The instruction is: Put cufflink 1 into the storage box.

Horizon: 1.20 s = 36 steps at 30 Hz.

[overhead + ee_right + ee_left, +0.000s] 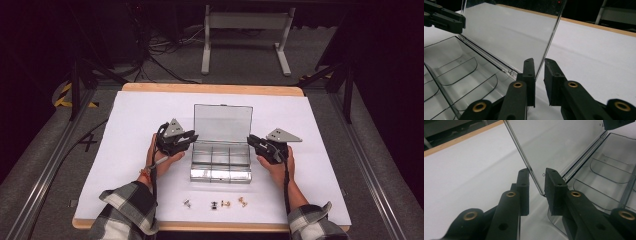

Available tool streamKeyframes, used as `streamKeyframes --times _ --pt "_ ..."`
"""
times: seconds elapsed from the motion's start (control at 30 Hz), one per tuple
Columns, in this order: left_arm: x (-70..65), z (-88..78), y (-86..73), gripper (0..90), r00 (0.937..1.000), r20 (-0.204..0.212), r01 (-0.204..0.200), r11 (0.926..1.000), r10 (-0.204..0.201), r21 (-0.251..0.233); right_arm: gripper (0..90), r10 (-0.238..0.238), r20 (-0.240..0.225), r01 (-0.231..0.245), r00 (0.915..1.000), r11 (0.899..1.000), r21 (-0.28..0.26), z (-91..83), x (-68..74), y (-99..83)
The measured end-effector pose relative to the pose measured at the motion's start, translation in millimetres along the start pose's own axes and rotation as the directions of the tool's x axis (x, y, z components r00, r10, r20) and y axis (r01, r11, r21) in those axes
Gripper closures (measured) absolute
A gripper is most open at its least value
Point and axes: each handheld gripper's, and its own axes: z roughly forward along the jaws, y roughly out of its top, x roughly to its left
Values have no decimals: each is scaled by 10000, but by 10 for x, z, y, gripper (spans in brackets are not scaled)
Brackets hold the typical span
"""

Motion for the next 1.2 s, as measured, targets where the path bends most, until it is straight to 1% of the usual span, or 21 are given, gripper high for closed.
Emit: streamKeyframes --times 0.2,0.23,0.27,0.3,0.37,0.4,0.43,0.6,0.73,0.77,0.8,0.83,0.87,0.9,0.93,0.97,1.03,1.07,1.1,1.17,1.2 --pt "4 -4 -5 744 10000 -29 48 10000 -48 2 796 -22 14 22 10000 10000 5 -2 0 0" --pt "10 -6 -5 741 9999 -102 -1 10000 1 9 791 -25 10 25 10000 10000 8 -2 1 0" --pt "7 -4 -9 739 9999 -97 101 9999 -101 -2 790 -32 9 32 10000 10000 5 -3 1 -1" --pt "7 -4 -9 736 9999 -97 101 9999 -101 -2 790 -32 9 32 10000 10000 5 -3 1 -1" --pt "17 -7 -16 734 10000 -72 68 10000 -67 54 769 -45 -35 45 10000 10000 35 0 1 -1" --pt "15 -6 -16 740 9999 -160 -17 9999 19 119 768 -85 -46 86 10000 9999 112 7 6 -5" --pt "8 -1 -17 741 9999 -136 -51 9998 53 186 769 -101 -10 102 9999 9999 126 8 13 -7" --pt "4 -10 -15 741 9999 -93 -96 9999 97 130 776 -167 -28 168 9999 9997 162 5 25 -5" --pt "1 -26 -10 740 9998 -141 -139 9998 141 118 778 -262 -41 263 9996 9995 181 1 30 0" --pt "-4 -34 -10 738 10000 -60 -51 9999 52 94 778 -304 -50 305 9995 9994 176 1 32 2" --pt "0 -50 -6 737 9998 -133 -160 9998 161 76 778 -369 -29 369 9993 9992 183 -5 40 9" --pt "-5 -67 -3 733 10000 -13 -81 9999 81 59 778 -426 -54 427 9991 9990 159 -15 43 18" --pt "-2 -92 4 727 9998 -34 -178 9998 178 15 777 -463 -64 464 9989 9988 126 -26 46 27" --pt "-12 -109 7 724 9999 13 -100 9999 100 -22 776 -554 2 554 9985 9984 148 -39 53 38" --pt "-14 -140 17 721 9997 -1 -235 9997 235 -53 774 -662 23 661 9978 9977 154 -49 56 46" --pt "-23 -171 21 716 9997 107 -216 9997 218 -105 770 -734 7 733 9973 9972 138 -63 57 55" --pt "-39 -244 26 702 9992 155 -368 9992 371 -169 762 -809 -19 809 9967 9967 96 -101 59 73" --pt "-68 -318 21 701 9986 251 -450 9988 456 -215 760 -915 0 915 9958 9957 122 -118 58 80" --pt "-68 -318 21 692 9986 251 -450 9988 456 -215 760 -915 0 915 9958 9957 122 -118 58 80" --pt "-88 -394 7 686 9979 262 -580 9979 587 -275 735 -1104 -27 1104 9939 9938 140 -199 52 91" --pt "-98 -428 -1 683 9975 368 -590 9979 600 -272 729 -1184 -37 1184 9930 9928 176 -222 52 88"
